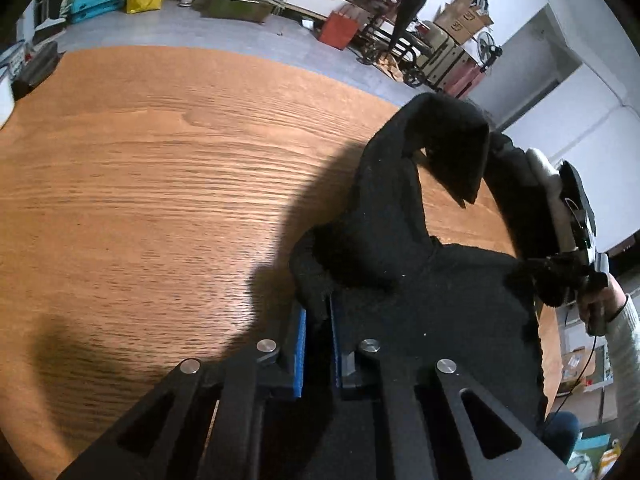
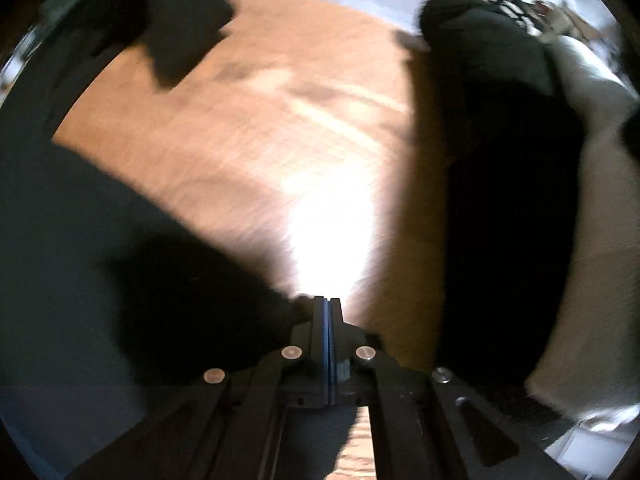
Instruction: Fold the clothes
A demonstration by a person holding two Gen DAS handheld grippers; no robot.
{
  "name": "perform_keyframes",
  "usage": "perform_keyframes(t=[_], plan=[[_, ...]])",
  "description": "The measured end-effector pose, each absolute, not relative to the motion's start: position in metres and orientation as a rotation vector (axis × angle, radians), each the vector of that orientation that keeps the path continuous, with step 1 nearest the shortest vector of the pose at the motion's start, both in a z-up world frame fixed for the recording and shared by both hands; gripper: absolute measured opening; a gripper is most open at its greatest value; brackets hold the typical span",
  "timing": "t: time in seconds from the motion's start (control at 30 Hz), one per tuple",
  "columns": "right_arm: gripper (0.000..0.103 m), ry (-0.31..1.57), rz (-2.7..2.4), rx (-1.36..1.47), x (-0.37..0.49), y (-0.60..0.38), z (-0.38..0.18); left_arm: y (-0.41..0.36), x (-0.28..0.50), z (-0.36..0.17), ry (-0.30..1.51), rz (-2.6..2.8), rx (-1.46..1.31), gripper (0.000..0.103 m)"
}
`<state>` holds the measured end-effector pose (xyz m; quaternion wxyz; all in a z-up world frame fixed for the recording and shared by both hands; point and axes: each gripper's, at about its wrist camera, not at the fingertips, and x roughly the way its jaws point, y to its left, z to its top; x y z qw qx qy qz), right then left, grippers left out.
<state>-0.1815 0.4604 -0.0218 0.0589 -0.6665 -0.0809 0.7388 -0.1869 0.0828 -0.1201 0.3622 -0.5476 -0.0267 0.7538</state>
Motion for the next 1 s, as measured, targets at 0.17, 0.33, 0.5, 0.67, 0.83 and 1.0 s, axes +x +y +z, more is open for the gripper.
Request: perform_keyframes(t=[0.17, 0.33, 0.5, 0.67, 0.83, 1.0], plan=[[0.005, -0.177, 2.206, -2.018, -0.173, 0.480, -0.011, 0.070, -0.197, -0.123, -0.111, 1.954, -1.446, 0.010], [0.029, -0.011, 2.300, -2.045, -0.157, 0.480, 0.005, 0.064, -0.199, -0.124, -0.146, 1.949, -1.462, 0.011], [0.044, 0.009, 2.302, -2.052, -0.158, 0.470, 0.009, 0.067, -0.197, -0.131, -0.147, 1.978, -1.490, 0.016], [0.044, -0.004, 2.218, -2.075, -0.153, 0.465, -0.001, 0.066, -0.199, -0.134, -0.194, 1.950, -1.489, 0.029], [0.003, -0.032, 2.193, -2.122, -0.148, 0.461, 0.004, 0.069, -0.196, -0.131, -0.190, 1.936, -1.466, 0.054], [0.003, -0.098, 2.184, -1.971, -0.146, 0.467, 0.017, 0.048, -0.194, -0.112, -0.183, 2.010, -1.448, 0.056]])
